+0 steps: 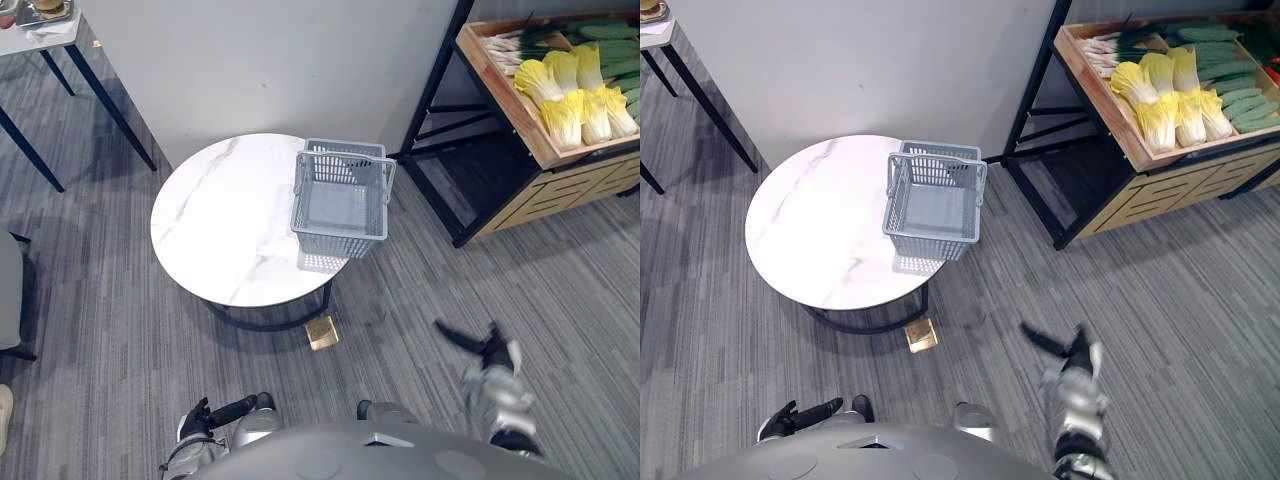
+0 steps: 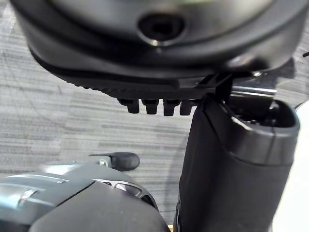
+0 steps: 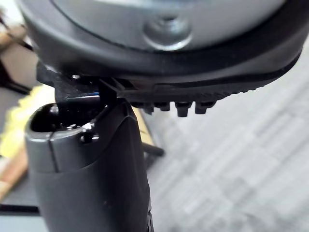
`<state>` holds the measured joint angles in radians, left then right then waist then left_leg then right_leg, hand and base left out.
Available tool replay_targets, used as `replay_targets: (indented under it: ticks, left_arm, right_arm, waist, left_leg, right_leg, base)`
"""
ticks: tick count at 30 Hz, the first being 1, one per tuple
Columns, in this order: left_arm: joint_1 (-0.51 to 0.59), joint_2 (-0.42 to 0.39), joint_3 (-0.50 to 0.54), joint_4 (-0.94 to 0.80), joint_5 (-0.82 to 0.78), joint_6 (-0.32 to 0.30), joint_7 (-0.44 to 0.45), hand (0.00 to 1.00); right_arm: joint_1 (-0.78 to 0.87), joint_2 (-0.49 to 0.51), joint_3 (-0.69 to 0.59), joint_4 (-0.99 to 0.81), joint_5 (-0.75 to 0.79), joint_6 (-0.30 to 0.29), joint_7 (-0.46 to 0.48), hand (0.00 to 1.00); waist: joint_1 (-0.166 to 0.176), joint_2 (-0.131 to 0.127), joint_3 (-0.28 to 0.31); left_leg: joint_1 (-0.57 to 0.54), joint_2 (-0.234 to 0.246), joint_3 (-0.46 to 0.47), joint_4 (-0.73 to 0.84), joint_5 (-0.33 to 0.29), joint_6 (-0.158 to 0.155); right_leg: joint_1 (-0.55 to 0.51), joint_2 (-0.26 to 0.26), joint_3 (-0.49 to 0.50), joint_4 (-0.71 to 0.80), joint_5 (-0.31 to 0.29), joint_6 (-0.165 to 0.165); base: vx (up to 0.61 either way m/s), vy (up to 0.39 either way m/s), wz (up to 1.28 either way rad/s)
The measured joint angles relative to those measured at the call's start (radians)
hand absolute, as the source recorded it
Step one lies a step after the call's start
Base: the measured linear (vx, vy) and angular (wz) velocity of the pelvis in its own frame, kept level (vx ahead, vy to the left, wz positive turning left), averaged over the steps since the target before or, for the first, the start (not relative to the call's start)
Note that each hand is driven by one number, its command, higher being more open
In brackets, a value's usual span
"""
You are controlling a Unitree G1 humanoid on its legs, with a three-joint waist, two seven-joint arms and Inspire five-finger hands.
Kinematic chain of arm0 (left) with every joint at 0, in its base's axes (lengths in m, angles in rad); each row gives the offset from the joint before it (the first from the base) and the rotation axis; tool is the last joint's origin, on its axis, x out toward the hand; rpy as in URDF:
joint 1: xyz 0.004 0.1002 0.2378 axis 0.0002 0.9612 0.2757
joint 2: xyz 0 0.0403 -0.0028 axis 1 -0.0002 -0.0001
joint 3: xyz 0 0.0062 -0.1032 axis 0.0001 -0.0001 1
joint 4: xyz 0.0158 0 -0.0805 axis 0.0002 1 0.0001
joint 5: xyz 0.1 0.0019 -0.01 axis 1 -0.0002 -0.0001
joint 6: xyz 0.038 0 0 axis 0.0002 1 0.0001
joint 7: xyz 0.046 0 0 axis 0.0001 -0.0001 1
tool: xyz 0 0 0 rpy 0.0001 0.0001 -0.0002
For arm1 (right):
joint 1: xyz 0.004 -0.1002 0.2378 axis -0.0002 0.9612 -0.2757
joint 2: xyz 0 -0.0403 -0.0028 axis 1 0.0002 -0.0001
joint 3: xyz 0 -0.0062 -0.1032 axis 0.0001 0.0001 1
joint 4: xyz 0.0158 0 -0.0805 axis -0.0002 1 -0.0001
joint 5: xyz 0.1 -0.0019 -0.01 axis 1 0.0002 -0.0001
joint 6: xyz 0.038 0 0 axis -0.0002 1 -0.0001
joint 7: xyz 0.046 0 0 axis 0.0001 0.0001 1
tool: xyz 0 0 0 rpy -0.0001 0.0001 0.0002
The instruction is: Pick vegetable in the basket
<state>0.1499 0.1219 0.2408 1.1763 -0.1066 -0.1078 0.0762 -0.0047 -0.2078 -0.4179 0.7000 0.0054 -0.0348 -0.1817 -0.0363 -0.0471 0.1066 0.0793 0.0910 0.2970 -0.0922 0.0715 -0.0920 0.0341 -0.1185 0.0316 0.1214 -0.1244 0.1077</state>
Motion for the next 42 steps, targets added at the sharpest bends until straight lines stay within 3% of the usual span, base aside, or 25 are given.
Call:
replay_targets:
  ticks: [5,10,15,18,23,27,33,42]
  left_arm:
    - [0.000,0.007,-0.038,-0.013,-0.001,-0.002,-0.003,1.00]
    - [-0.001,0.009,-0.087,-0.041,-0.010,-0.008,-0.008,1.00]
    - [-0.001,-0.008,-0.117,-0.057,-0.045,-0.023,-0.011,1.00]
    - [-0.001,-0.011,-0.121,-0.075,-0.055,-0.027,-0.011,1.00]
    - [-0.006,-0.019,-0.127,-0.104,-0.098,-0.045,-0.009,1.00]
    - [-0.015,-0.022,-0.127,-0.128,-0.132,-0.047,-0.003,1.00]
    - [-0.023,-0.029,-0.125,-0.136,-0.168,-0.050,0.006,1.00]
    - [-0.029,-0.032,-0.125,-0.145,-0.201,-0.063,0.007,1.00]
  right_arm:
    - [-0.196,-0.149,0.015,-0.109,-0.002,-0.002,-0.052,1.00]
    - [-0.472,-0.224,0.218,-0.096,0.000,-0.003,-0.040,1.00]
    - [-0.725,-0.228,0.404,0.012,-0.002,-0.016,0.003,1.00]
    - [-0.863,-0.227,0.492,0.102,-0.041,-0.017,0.029,1.00]
    - [-1.078,-0.226,0.550,0.217,-0.084,-0.018,0.046,1.00]
    - [-1.223,-0.249,0.590,0.289,-0.121,-0.019,0.047,1.00]
    - [-1.289,-0.306,0.624,0.334,-0.201,-0.020,0.060,1.00]
    - [-1.290,-0.405,0.787,0.352,-0.515,-0.014,0.088,1.00]
  waist:
    - [-0.004,0.005,0.021]
    - [0.007,0.021,0.041]
    - [0.025,0.060,0.066]
    - [0.035,0.065,0.076]
    - [0.048,0.085,0.099]
    - [0.060,0.089,0.113]
    - [0.072,0.098,0.124]
    - [0.073,0.114,0.143]
  left_leg:
    - [-0.006,-0.025,0.003,0.000,-0.001,0.014]
    - [-0.021,-0.028,0.008,0.001,-0.001,0.017]
    - [-0.021,-0.004,0.000,0.001,0.001,0.016]
    - [-0.048,-0.001,-0.013,0.001,0.010,0.022]
    - [-0.109,0.014,-0.044,0.001,0.041,0.039]
    - [-0.156,0.009,-0.075,0.000,0.062,0.042]
    - [-0.218,0.014,-0.118,0.000,0.100,0.025]
    - [-0.262,0.059,-0.131,0.000,0.129,-0.012]
  right_leg:
    - [-0.008,-0.023,0.008,-0.003,0.007,0.011]
    - [-0.021,-0.023,0.024,-0.003,0.023,0.017]
    - [-0.022,0.001,0.025,-0.004,0.066,0.005]
    - [-0.045,0.005,0.023,-0.004,0.091,0.000]
    - [-0.088,0.015,0.025,-0.020,0.161,-0.012]
    - [-0.117,0.012,0.022,-0.022,0.165,-0.013]
    - [-0.138,0.018,-0.002,-0.048,0.140,-0.028]
    - [-0.177,0.058,-0.019,-0.055,0.132,-0.019]
  base:
    - [0.00,0.054,-0.02]
    - [0.05,0.018,-0.05]
    - [0.00,-0.003,0.01]
    - [-0.04,0.014,0.08]
    - [-0.07,0.043,0.15]
    - [-0.08,0.019,0.21]
    - [-0.11,-0.031,0.19]
    - [-0.05,-0.065,-0.03]
